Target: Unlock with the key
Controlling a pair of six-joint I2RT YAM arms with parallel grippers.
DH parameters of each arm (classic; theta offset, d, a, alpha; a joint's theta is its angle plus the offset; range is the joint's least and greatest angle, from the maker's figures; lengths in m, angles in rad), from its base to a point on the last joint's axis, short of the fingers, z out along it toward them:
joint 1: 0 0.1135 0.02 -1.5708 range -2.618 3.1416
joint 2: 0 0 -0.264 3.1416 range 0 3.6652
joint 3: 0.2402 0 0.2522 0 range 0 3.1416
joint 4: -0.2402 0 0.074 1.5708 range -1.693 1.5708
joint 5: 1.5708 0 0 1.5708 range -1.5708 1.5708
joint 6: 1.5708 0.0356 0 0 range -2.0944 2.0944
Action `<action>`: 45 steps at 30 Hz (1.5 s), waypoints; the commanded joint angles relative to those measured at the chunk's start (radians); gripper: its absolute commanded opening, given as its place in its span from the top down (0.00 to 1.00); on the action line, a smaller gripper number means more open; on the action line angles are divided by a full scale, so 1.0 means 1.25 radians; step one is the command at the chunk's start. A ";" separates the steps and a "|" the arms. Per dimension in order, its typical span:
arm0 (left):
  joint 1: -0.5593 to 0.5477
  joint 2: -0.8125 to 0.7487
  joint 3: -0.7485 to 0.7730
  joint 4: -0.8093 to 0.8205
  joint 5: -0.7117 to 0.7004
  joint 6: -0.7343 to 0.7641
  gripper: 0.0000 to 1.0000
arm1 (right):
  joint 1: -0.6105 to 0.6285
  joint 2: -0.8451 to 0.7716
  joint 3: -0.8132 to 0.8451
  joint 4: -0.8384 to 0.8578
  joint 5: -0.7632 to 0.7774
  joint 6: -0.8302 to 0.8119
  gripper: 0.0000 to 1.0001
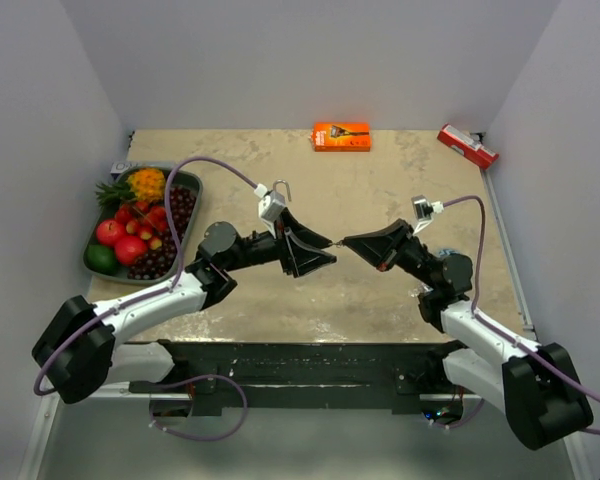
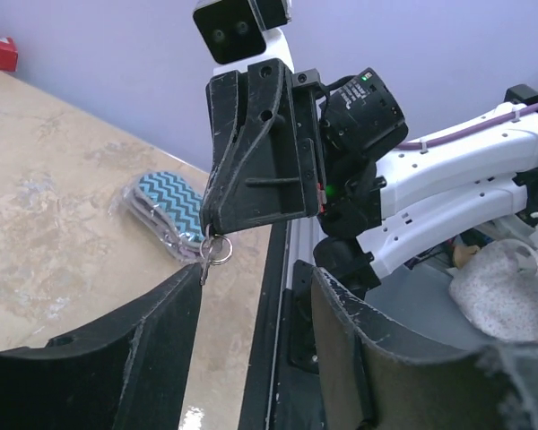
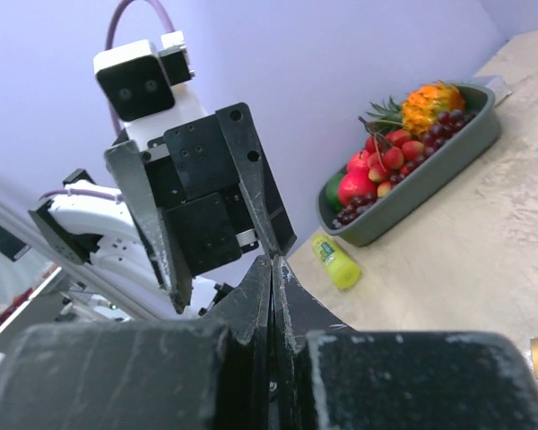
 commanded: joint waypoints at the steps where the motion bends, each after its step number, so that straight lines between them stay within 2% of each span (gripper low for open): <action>1: 0.002 0.011 0.013 0.095 0.034 -0.036 0.47 | 0.003 0.024 -0.006 0.132 -0.029 0.046 1.00; 5: 0.002 0.018 0.013 0.105 0.029 -0.046 0.60 | 0.002 0.021 -0.008 0.124 -0.032 0.037 1.00; 13: 0.002 0.031 0.023 0.099 -0.009 -0.056 0.74 | 0.002 -0.028 0.002 -0.017 -0.037 -0.045 1.00; 20: 0.002 0.040 0.036 0.081 -0.016 -0.049 0.98 | 0.003 -0.054 0.029 -0.144 -0.051 -0.119 1.00; 24: 0.002 0.032 0.049 0.022 -0.016 -0.021 1.00 | 0.002 -0.073 0.053 -0.245 -0.068 -0.173 1.00; 25: 0.002 0.028 0.060 0.000 -0.018 -0.014 1.00 | 0.002 -0.079 0.061 -0.315 -0.070 -0.209 1.00; 27: 0.003 0.016 0.074 -0.092 -0.016 0.020 1.00 | 0.002 -0.106 0.094 -0.395 -0.069 -0.250 0.94; 28: 0.003 0.010 0.093 -0.135 -0.013 0.035 1.00 | 0.002 -0.116 0.105 -0.477 -0.067 -0.294 0.89; 30: 0.004 -0.006 0.125 -0.266 -0.003 0.083 1.00 | 0.002 -0.143 0.138 -0.550 -0.063 -0.336 0.67; 33: 0.004 -0.018 0.174 -0.457 0.035 0.147 1.00 | 0.003 -0.157 0.169 -0.638 -0.083 -0.397 0.45; 36: 0.004 -0.013 0.226 -0.629 0.107 0.218 1.00 | 0.003 -0.146 0.207 -0.747 -0.135 -0.493 0.38; 38: 0.004 -0.013 0.241 -0.759 0.159 0.279 1.00 | 0.002 -0.143 0.216 -0.800 -0.172 -0.513 0.37; 41: 0.004 -0.006 0.267 -0.892 0.219 0.376 1.00 | 0.007 -0.146 0.195 -0.762 -0.233 -0.478 0.38; 45: 0.004 0.021 0.316 -1.056 0.255 0.495 1.00 | 0.046 -0.137 0.196 -0.767 -0.234 -0.475 0.46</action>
